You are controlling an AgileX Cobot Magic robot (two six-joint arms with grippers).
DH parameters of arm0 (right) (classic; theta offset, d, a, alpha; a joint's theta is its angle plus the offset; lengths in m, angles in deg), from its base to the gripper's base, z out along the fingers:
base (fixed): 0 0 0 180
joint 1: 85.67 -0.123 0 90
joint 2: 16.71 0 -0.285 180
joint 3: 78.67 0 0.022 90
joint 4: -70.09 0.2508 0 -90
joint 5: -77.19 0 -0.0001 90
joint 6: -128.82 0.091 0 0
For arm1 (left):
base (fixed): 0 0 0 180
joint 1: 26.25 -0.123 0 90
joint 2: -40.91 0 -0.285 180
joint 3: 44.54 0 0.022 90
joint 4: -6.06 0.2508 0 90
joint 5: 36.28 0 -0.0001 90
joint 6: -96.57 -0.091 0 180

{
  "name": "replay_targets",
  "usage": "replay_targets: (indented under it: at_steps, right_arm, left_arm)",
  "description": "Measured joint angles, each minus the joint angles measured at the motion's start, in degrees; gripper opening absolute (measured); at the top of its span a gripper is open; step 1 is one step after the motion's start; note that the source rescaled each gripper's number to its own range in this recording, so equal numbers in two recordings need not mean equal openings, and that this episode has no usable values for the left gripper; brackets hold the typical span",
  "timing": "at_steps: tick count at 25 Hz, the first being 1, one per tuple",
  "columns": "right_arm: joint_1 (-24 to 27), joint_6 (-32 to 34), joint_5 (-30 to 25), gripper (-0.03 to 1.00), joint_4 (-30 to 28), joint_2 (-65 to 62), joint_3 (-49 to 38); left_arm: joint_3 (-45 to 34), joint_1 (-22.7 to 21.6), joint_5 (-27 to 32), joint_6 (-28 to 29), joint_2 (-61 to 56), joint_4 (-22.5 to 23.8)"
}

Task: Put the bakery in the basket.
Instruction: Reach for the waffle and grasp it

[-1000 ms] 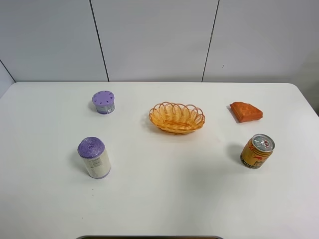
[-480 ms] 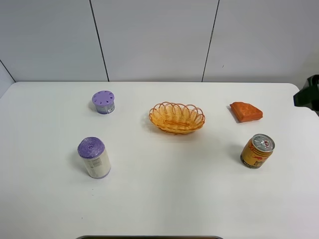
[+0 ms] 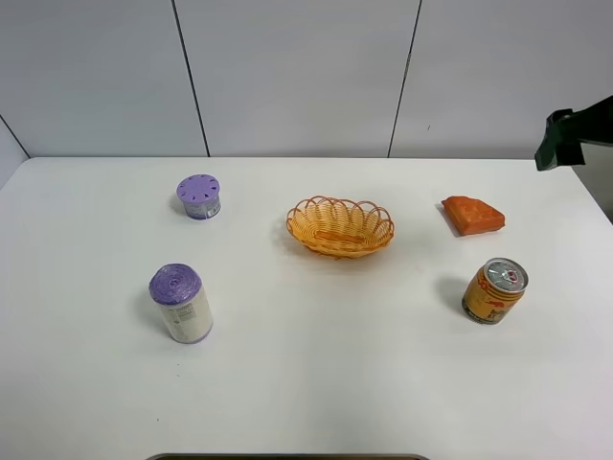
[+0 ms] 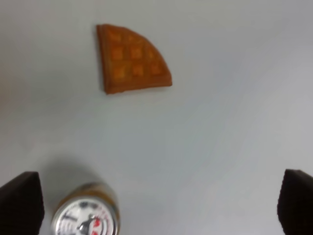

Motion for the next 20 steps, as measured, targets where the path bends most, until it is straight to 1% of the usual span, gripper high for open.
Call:
replay_targets:
  at_steps: [5, 7, 10, 14, 20]
  right_arm:
    - [2.4, -1.2, 0.2, 0.85, 0.1, 7.8, 4.4]
    - [3.4, -2.7, 0.5, 0.85, 1.2, 11.0, 6.1]
    - [4.4, -5.4, 0.7, 0.85, 4.4, 16.4, 8.2]
    - [4.9, -7.4, 1.0, 0.85, 7.0, 23.2, 11.8]
    - [5.0, -9.8, 3.0, 0.85, 7.1, 30.4, 16.4]
  left_arm:
    - [0.0, 0.0, 0.0, 0.0, 0.0, 0.0]
    - [0.0, 0.0, 0.0, 0.0, 0.0, 0.0]
    - [0.0, 0.0, 0.0, 0.0, 0.0, 0.0]
    - [0.0, 0.0, 0.0, 0.0, 0.0, 0.0]
    - [0.0, 0.0, 0.0, 0.0, 0.0, 0.0]
